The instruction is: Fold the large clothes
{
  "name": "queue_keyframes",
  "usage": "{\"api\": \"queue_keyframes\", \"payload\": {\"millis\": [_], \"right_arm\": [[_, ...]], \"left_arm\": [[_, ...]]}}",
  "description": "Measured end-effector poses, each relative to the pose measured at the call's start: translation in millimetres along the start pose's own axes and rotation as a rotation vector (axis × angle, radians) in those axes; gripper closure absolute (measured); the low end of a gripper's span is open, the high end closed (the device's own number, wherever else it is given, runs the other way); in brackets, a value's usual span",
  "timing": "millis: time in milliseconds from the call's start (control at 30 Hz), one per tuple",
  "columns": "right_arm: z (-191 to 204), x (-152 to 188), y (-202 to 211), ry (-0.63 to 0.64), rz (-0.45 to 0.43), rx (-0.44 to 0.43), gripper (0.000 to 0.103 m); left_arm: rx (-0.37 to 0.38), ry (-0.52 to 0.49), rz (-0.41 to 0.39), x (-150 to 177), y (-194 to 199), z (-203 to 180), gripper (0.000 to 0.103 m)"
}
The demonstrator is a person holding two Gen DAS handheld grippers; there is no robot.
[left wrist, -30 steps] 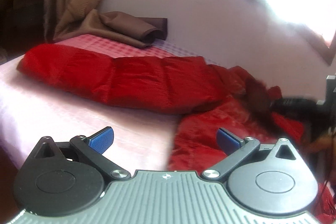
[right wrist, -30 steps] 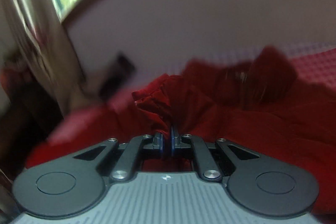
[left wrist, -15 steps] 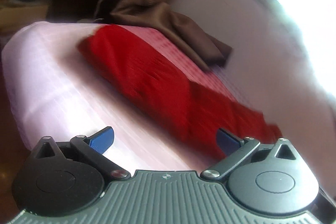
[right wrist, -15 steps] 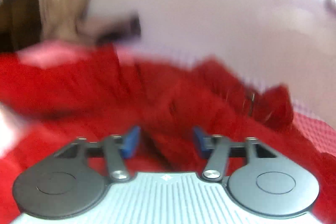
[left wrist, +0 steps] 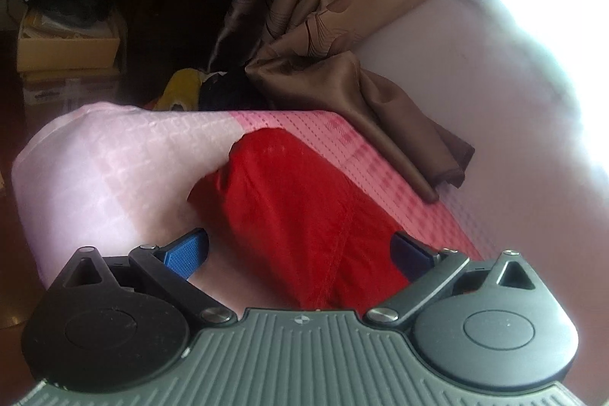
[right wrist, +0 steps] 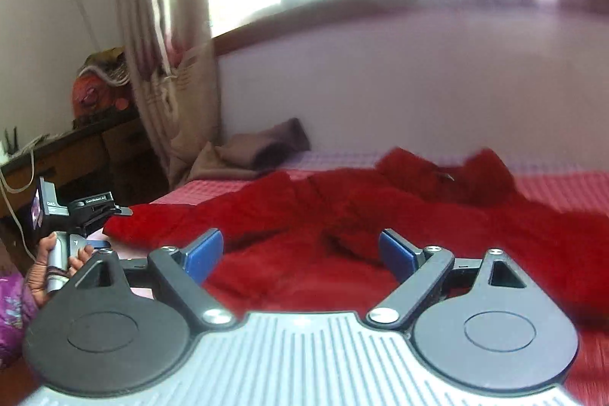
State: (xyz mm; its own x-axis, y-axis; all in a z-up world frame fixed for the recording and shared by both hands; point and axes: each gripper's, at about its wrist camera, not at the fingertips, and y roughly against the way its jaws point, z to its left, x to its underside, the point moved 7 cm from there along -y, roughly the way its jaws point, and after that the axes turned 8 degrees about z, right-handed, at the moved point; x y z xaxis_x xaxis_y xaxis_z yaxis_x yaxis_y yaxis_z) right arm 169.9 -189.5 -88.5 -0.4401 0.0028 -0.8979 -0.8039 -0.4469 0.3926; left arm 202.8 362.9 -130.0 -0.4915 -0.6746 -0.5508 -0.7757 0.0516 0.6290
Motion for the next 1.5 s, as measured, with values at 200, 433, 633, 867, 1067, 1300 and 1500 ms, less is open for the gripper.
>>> {"api": "queue_keyframes", "payload": {"millis": [200, 433, 633, 867, 1067, 1300, 1500], "right_arm": [[-28.8, 28.3, 26.9, -0.160, 0.008, 0.021, 0.013], [-54.5, 49.8, 45.6, -0.277, 0.000, 0.041, 0.013], [-76.5, 59.4, 61.0, -0.364, -0.025, 0.056, 0.013], [-92.5, 72.2, 82.8, -0.419, -0.065, 0.064, 0.013], [-109.2, 81.7, 102.9, -0.467, -0.108, 0.071, 0.013], [-125.0, 92.5, 117.1, -0.512, -0.143, 0.074, 0.013], [-141.8, 101.3, 127.4, -0.552, -0.167, 0.076, 0.013]], "left_arm": [[-0.028, -0.040, 0.027, -7.4, -23.3, 1.1, 0.082], [-0.039, -0.079, -0.026, -16.5, -5.8, -21.4, 0.097], [0.021, -0.203, -0.149, -24.9, 47.7, -98.1, 0.097], [0.143, -0.323, -0.184, -11.7, 86.1, -205.1, 0.097], [0.238, -0.433, -0.165, 23.4, 99.0, -291.0, 0.097], [0.319, -0.531, -0.073, 89.6, 91.1, -373.2, 0.097], [0.351, -0.627, 0.021, 160.4, 64.3, -418.7, 0.097]]}}
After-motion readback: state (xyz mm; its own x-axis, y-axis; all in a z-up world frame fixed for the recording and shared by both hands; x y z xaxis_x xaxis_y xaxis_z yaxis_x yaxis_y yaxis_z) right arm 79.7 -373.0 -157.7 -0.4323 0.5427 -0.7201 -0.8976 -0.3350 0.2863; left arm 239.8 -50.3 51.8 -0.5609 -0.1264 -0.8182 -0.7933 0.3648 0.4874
